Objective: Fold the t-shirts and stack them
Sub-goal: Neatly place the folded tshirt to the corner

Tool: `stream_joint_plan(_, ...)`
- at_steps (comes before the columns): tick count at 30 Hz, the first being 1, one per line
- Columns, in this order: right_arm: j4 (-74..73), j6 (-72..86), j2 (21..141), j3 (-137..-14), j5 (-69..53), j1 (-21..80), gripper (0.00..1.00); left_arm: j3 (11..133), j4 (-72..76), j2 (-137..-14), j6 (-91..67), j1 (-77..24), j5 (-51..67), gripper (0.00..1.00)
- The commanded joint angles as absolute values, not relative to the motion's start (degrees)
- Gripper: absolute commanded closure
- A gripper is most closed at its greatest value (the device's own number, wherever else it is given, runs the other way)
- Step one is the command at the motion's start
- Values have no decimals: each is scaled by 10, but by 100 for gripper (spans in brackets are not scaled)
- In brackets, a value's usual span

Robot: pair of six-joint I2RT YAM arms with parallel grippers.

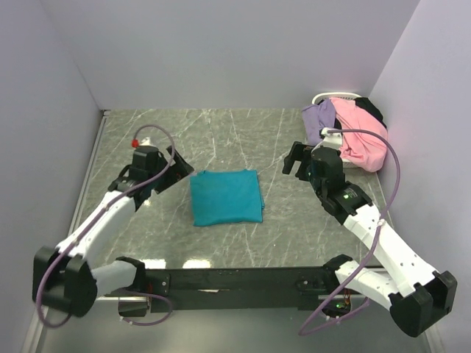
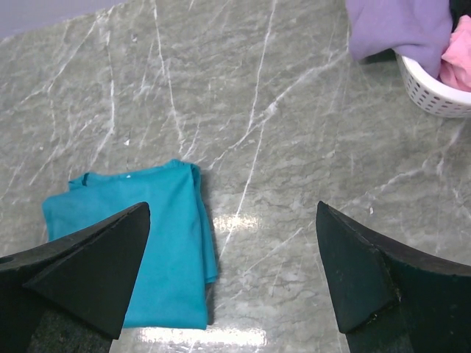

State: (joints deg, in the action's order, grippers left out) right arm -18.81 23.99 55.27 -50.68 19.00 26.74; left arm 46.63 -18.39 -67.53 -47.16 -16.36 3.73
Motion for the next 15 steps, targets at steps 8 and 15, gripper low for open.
stream_joint_plan(8, -170, 236, 555, -499, 196, 267, 0, 474, -241, -605, -460, -164, -93, 1)
stream_joint_plan(15, -171, 217, 584, -503, 139, 267, 0, 424, -193, -651, -458, -164, -52, 1)
